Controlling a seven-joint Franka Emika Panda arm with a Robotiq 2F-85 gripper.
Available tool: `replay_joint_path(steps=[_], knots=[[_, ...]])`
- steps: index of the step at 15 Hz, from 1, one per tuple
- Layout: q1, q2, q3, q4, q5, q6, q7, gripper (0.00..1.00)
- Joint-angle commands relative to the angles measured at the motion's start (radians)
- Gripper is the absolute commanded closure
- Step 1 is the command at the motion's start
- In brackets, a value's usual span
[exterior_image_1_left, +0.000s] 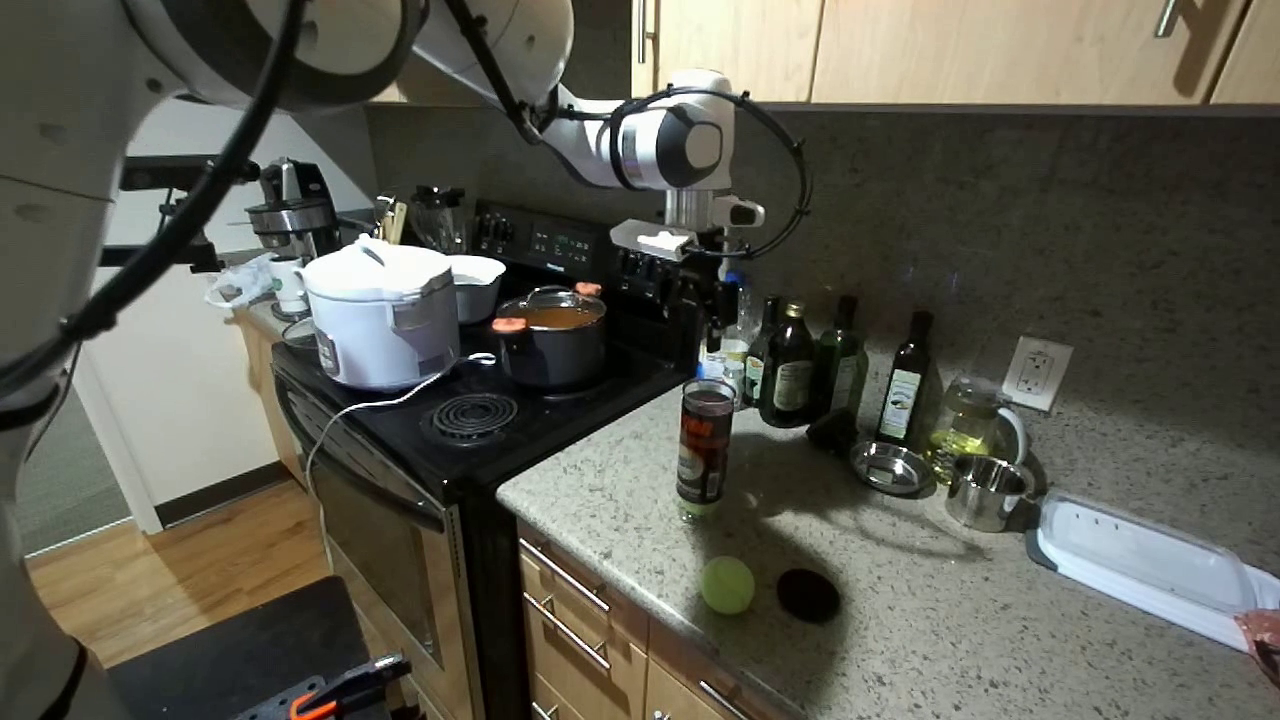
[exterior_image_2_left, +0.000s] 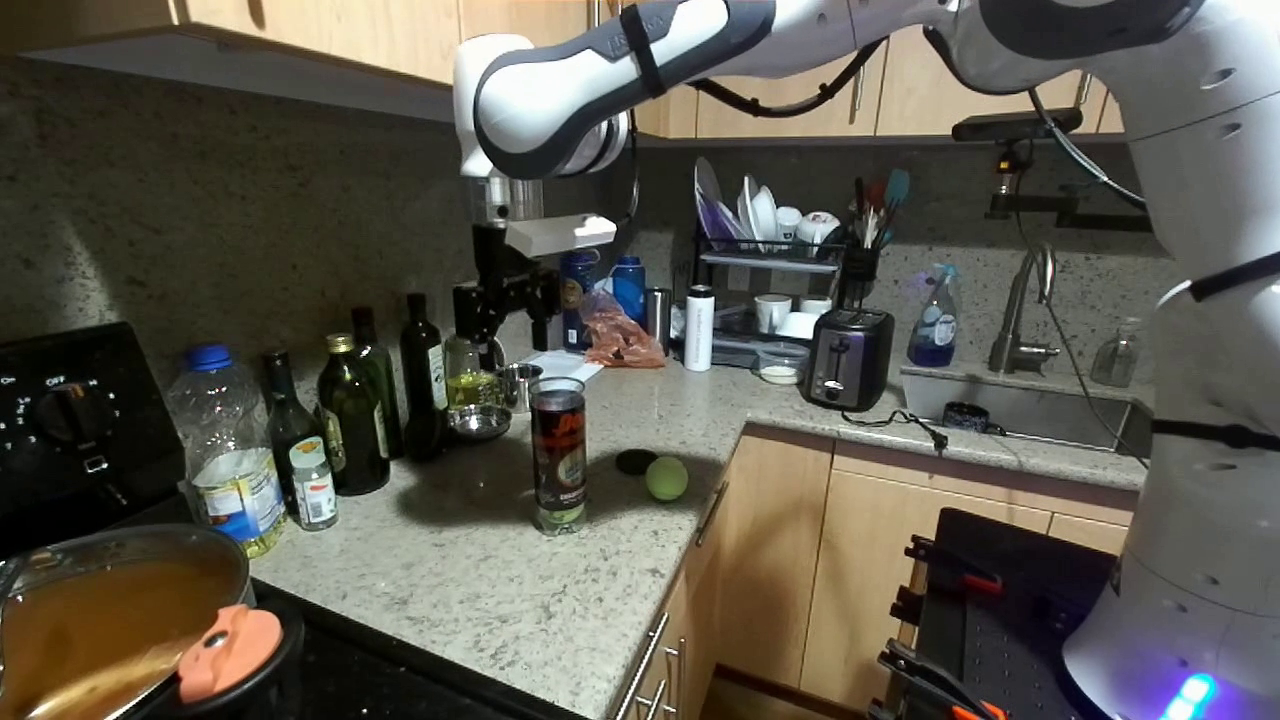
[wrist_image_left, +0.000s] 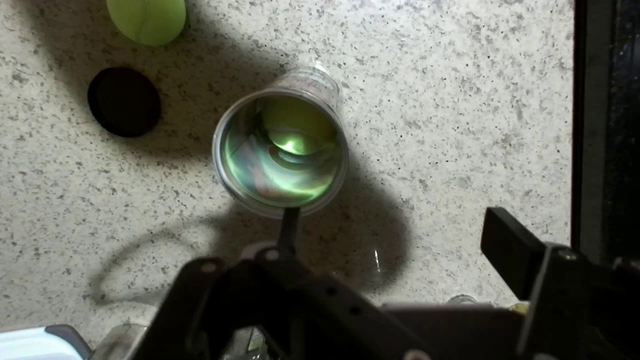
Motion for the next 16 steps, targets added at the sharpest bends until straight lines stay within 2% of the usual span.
replay_joint_path(steps=[1, 10, 16], knots=[[-0.023, -0.111, 0.008, -0.13, 0.048, 0.082, 0.005, 0.12], [-0.075, -0.394, 0.018, -0.503, 0.219, 0.283, -0.053, 0.05], [-0.087, -0.524, 0.013, -0.664, 0.311, 0.322, -0.104, 0.06]])
